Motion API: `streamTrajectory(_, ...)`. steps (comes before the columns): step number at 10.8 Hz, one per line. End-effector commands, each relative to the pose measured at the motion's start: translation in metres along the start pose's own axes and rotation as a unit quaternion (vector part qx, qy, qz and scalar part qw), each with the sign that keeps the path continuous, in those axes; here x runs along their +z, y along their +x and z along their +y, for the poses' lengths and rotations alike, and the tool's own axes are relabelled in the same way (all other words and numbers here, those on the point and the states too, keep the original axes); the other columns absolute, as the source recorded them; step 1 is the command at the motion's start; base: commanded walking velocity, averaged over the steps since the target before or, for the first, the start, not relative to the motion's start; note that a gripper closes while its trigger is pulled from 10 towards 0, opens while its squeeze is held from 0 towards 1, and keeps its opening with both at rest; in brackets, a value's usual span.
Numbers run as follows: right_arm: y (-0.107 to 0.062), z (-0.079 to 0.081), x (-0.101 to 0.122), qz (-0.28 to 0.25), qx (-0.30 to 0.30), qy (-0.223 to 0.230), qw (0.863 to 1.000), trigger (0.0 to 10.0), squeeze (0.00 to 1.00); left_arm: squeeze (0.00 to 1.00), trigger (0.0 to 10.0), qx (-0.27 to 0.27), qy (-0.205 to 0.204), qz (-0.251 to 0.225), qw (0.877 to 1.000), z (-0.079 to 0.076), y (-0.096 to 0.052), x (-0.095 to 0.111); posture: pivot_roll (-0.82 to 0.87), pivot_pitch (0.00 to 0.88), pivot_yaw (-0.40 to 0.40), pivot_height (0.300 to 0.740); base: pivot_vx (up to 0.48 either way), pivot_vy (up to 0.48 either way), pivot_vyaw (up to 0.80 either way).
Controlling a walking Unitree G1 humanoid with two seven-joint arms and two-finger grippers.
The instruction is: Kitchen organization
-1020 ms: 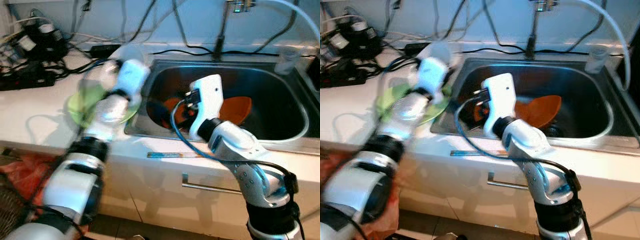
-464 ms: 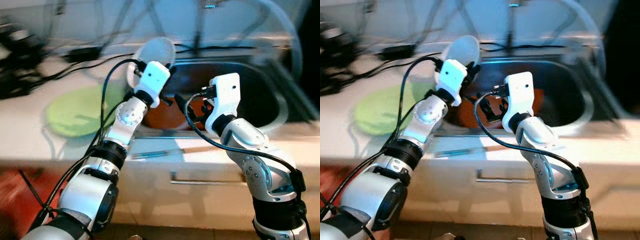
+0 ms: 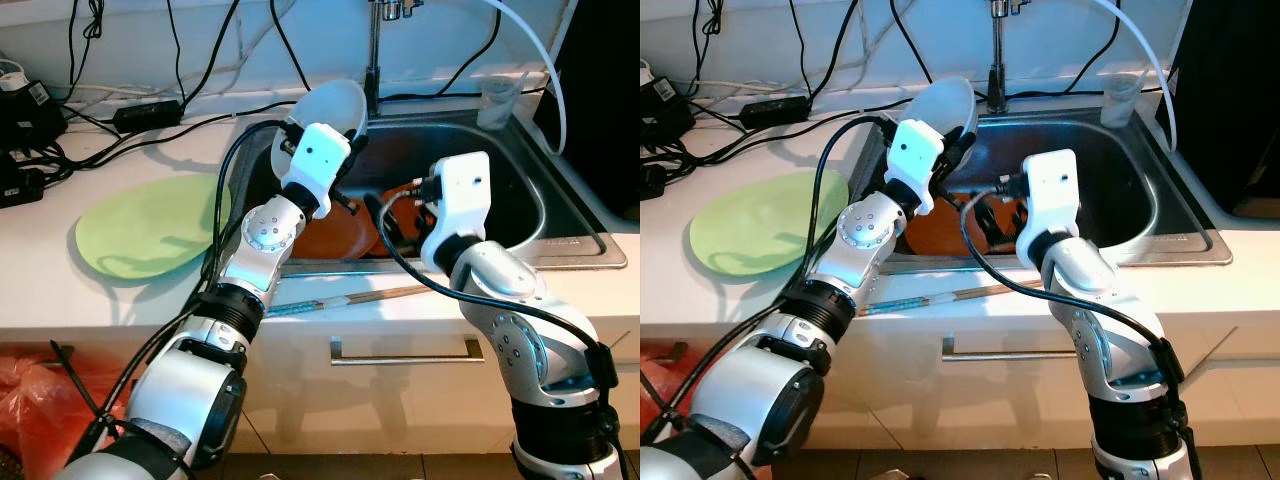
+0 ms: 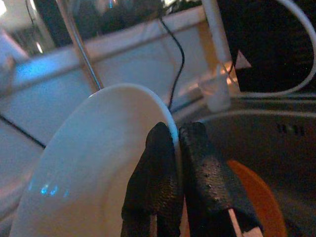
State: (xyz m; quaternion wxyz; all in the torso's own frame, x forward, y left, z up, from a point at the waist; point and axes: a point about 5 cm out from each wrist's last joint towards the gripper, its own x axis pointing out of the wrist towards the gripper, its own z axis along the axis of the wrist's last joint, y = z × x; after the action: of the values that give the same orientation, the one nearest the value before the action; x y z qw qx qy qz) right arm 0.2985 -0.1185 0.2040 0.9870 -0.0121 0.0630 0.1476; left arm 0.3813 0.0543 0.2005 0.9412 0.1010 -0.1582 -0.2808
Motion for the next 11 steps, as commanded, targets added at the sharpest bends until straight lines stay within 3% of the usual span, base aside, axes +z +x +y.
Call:
streamTrajectory(1, -0.001, -0.004, -0.001, 0.011, -0.014, -0.003, 1.0, 10.0, 0.0, 0.0, 0.0, 0.005, -0.025, 0.012, 1.0, 0.002, -0.001, -0.004, -0.14, 0.0, 0.131, 0.74, 0.0, 0.0, 0.0)
streamTrajectory(5, -0.01, -0.014, -0.007, 0.055, -0.051, 0.012, 0.997, 10.0, 0.0, 0.0, 0.0, -0.003, -0.087, 0.083, 0.993, -0.016, -0.003, -0.03, -0.18, 0.018, 0.138, 0.74, 0.0, 0.0, 0.0)
streamTrajectory(9, -0.024, -0.007, -0.019, 0.1, -0.041, 0.022, 0.994, 10.0, 0.0, 0.0, 0.0, 0.008, -0.101, 0.143, 0.984, -0.028, -0.011, -0.052, -0.23, 0.047, 0.132, 0.74, 0.0, 0.0, 0.0)
streamTrajectory(11, -0.027, -0.001, -0.022, 0.115, -0.021, 0.022, 0.993, 10.0, 0.0, 0.0, 0.0, 0.021, -0.107, 0.158, 0.981, -0.03, -0.009, -0.053, -0.23, 0.056, 0.128, 0.74, 0.0, 0.0, 0.0)
